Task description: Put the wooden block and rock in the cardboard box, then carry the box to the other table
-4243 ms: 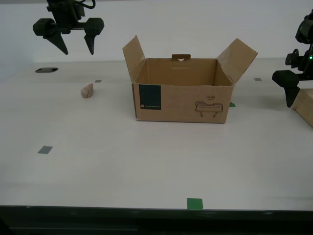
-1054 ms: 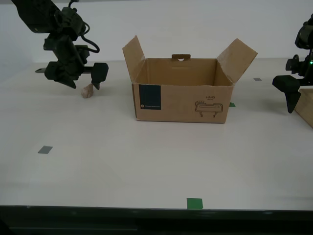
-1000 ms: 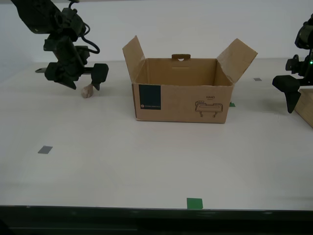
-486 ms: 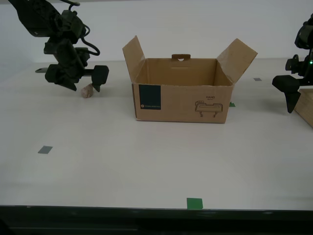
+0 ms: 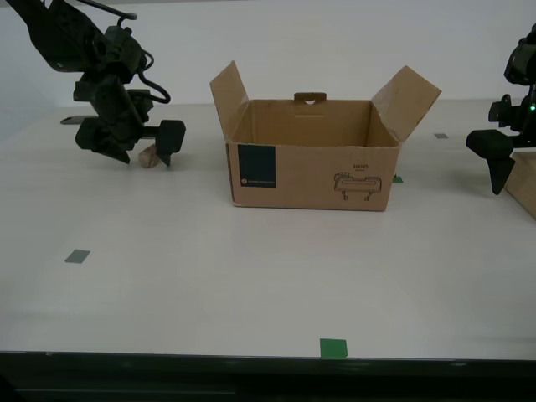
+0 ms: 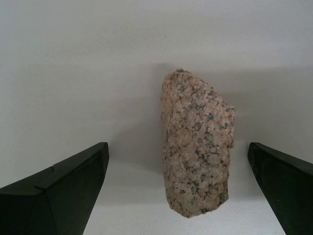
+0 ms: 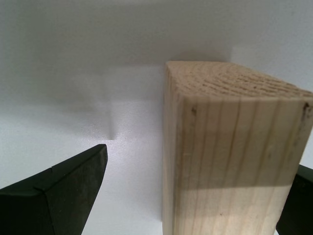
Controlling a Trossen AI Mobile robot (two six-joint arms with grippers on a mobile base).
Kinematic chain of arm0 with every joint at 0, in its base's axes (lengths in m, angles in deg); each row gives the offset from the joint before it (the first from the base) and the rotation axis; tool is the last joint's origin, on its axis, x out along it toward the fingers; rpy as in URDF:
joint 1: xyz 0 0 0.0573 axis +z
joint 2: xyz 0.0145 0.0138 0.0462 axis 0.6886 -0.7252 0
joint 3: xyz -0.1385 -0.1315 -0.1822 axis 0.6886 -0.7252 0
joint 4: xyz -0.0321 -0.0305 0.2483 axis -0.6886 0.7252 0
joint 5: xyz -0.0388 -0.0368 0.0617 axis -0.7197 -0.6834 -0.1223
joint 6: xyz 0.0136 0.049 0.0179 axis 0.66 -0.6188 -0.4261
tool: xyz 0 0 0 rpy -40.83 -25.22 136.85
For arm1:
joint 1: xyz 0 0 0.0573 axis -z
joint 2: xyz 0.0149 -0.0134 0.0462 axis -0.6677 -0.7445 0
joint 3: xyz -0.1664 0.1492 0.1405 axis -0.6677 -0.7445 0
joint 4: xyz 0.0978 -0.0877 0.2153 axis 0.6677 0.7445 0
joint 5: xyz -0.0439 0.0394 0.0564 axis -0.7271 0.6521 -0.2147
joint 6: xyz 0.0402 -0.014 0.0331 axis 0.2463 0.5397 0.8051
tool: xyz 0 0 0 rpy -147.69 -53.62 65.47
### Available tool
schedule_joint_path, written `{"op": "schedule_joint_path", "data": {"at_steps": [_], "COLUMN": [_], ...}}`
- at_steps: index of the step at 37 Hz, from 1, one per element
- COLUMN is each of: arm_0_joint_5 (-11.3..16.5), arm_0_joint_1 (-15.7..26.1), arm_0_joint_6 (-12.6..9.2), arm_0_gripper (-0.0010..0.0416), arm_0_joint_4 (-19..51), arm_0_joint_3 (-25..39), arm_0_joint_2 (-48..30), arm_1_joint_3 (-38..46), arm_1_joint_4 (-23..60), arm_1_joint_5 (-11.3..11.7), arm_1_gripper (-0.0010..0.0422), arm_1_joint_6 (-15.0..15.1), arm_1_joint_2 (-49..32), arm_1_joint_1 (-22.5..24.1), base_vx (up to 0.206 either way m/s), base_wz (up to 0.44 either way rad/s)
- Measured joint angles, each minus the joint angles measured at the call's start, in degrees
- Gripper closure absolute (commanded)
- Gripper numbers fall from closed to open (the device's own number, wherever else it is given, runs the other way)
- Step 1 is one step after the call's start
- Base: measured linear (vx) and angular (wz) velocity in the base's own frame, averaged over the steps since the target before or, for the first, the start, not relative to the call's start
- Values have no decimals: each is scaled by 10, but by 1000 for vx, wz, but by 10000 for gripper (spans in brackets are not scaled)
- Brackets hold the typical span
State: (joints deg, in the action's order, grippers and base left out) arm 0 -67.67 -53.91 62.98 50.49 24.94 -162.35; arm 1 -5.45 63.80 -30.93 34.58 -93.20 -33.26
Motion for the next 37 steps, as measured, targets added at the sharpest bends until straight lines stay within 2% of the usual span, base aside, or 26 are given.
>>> {"op": "schedule_joint_path", "data": {"at_steps": [14,37], "arm_0_joint_5": [0,0], "arm_0_joint_1": [0,1], "arm_0_joint_6": [0,0], "arm_0_gripper": [16,17], "arm_0_joint_4": [0,0], "arm_0_joint_3": [0,0], "arm_0_joint_2": [0,0], "arm_1_joint_3": [-5,-5], "arm_1_joint_4": [-29,-33], "arm_1_joint_5": [0,0], "arm_1_gripper": [21,21], "arm_1_joint_6": [-7,-21], "arm_1_joint_2": [0,0], "arm_1_joint_1": [0,0], "base_vx": [0,0], "base_wz": [0,0]}}
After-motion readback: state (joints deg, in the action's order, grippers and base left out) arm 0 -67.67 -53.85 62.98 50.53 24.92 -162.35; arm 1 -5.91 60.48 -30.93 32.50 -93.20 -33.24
